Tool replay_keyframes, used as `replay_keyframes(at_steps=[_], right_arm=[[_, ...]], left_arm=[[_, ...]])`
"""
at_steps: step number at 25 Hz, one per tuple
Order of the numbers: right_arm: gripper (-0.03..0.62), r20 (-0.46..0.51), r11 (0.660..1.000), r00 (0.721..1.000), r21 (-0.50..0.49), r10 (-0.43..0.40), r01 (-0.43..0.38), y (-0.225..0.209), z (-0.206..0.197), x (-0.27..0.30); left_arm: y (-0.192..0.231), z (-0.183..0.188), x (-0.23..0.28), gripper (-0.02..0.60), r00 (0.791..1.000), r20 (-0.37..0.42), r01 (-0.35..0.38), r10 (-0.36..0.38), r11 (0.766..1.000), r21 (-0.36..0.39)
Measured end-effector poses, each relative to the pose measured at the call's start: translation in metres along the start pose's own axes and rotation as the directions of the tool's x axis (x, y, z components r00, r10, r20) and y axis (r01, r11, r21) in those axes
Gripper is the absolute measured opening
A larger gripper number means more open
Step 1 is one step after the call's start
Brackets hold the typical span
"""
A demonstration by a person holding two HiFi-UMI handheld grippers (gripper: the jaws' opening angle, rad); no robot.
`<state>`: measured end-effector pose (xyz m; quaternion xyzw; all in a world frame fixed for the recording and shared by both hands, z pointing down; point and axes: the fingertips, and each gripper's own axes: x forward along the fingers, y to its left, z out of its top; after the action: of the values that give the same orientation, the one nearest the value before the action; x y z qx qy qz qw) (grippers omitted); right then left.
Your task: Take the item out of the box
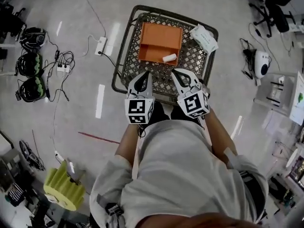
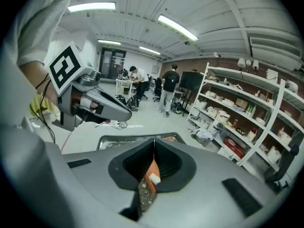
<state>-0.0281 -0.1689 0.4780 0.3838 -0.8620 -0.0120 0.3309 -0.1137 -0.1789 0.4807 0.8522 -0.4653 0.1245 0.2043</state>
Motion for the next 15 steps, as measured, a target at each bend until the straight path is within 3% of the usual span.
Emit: replay_keyframes(at_steps=[4,9,15], right_arm=[[0.005,-0.113,1.0,0.994,-0.001,-0.009,0.009,-0.003,-0.015,0.007],[0.005,-0.206,1.0,0.978,0.008,-0.025,0.027,-0.007,-0.034,0.011],[0.005,-0.29,1.0,0.957,-0.024,0.0,-0.008,-0.018,-0.073,0.027]], left_arm=[[0.008,-0.014,0.01,0.011,0.995,-0.057,0.085,-0.086,0.996,-0.02],[0.015,-0.025,0.019,0.011,0.988,-0.105,0.109,-0.113,0.993,-0.043],[0.013,-0.05,0.03,0.011,0.975,-0.184,0.113,-0.121,0.992,-0.052]])
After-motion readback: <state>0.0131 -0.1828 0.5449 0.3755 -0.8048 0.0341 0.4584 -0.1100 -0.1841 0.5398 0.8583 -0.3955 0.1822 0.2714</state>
